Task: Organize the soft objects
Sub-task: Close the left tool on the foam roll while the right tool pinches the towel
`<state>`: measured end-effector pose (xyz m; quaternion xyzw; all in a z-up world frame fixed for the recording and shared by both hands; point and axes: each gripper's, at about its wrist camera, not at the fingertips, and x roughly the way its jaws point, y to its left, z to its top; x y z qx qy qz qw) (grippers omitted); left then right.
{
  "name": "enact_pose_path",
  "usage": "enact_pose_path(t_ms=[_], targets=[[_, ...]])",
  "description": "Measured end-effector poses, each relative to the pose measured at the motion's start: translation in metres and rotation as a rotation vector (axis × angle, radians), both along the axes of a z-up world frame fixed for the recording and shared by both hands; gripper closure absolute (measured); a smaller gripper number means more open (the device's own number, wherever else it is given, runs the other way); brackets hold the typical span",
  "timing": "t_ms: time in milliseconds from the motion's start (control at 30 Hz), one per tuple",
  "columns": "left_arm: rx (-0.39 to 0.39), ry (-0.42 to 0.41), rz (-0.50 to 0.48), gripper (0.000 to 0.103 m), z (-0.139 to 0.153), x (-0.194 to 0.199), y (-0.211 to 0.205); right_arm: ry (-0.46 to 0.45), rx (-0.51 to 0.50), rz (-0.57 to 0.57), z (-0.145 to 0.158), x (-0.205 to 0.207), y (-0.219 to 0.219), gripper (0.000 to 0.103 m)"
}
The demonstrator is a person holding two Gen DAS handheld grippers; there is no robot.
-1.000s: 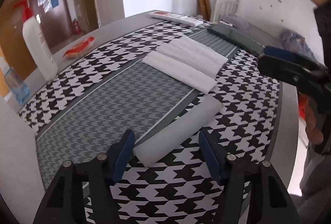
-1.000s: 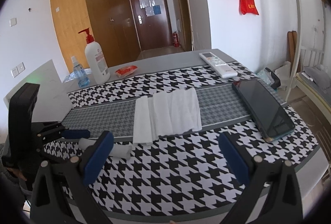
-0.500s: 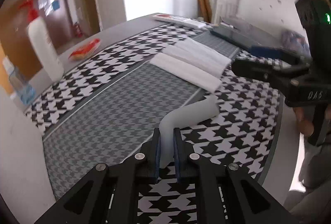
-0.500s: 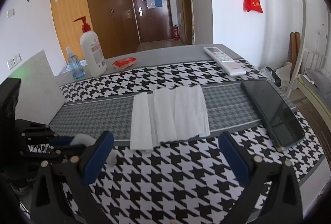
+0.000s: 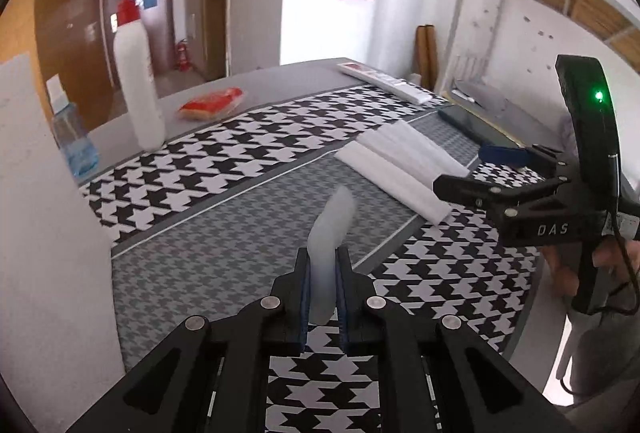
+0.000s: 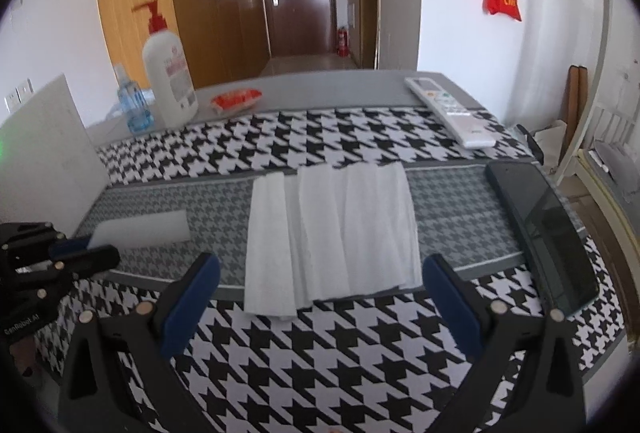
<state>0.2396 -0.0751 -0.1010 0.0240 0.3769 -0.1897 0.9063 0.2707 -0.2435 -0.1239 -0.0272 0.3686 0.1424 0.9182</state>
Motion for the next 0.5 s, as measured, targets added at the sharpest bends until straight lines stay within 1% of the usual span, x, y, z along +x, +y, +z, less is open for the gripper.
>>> enact_pose_path(t_ms=[67,167,267,300,400,433,467,500], targets=[[0.009,0.001,0.011,0.091,-0.002,0.001,0.0,0.009,-0.015,0.007,-0.001,0.002,0.003,0.001],[0.042,-0.018,0.021,0.091,-0.004,0.0,-0.003,0.008,-0.037,0.005,-0.001,0.006,0.007,0.007],[0.041,-0.027,0.027,0.091,-0.003,-0.001,-0.002,0.042,-0.069,0.012,-0.007,0.012,0.012,0.022],[0.038,-0.03,0.032,0.091,-0.003,-0.001,-0.001,0.058,-0.078,0.016,-0.009,0.014,0.014,0.028],[0.035,-0.031,0.034,0.091,-0.002,-0.002,0.001,0.068,-0.089,0.012,-0.011,0.015,0.016,0.03],[0.035,-0.031,0.034,0.091,-0.001,-0.002,0.001,0.072,-0.089,0.013,-0.011,0.015,0.016,0.034],[0.035,-0.034,0.037,0.091,-0.001,-0.002,0.001,0.08,-0.087,0.015,-0.012,0.016,0.015,0.038],[0.035,-0.034,0.037,0.091,-0.001,-0.002,0.002,0.091,-0.086,0.016,-0.014,0.017,0.015,0.05]])
